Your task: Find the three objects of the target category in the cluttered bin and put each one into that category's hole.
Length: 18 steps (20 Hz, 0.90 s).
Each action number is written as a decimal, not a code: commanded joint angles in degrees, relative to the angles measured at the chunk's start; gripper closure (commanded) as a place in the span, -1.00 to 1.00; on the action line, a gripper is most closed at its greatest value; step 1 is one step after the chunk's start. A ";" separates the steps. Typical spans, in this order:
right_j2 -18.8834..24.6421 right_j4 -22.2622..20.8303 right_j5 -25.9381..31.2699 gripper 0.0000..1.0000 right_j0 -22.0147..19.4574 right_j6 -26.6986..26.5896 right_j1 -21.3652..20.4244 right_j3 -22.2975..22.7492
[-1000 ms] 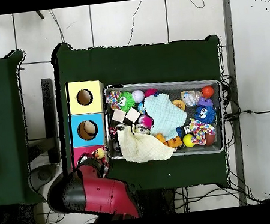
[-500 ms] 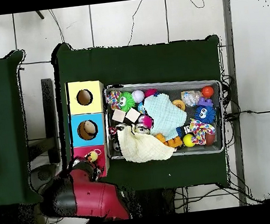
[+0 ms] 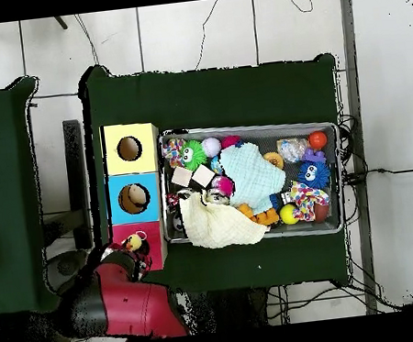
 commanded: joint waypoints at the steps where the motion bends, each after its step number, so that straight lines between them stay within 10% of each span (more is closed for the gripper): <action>1: 0.17 2.77 1.41 1.00 -1.02 14.44 2.28 3.75; 18: -1.02 1.96 1.57 1.00 -0.27 13.58 2.07 4.94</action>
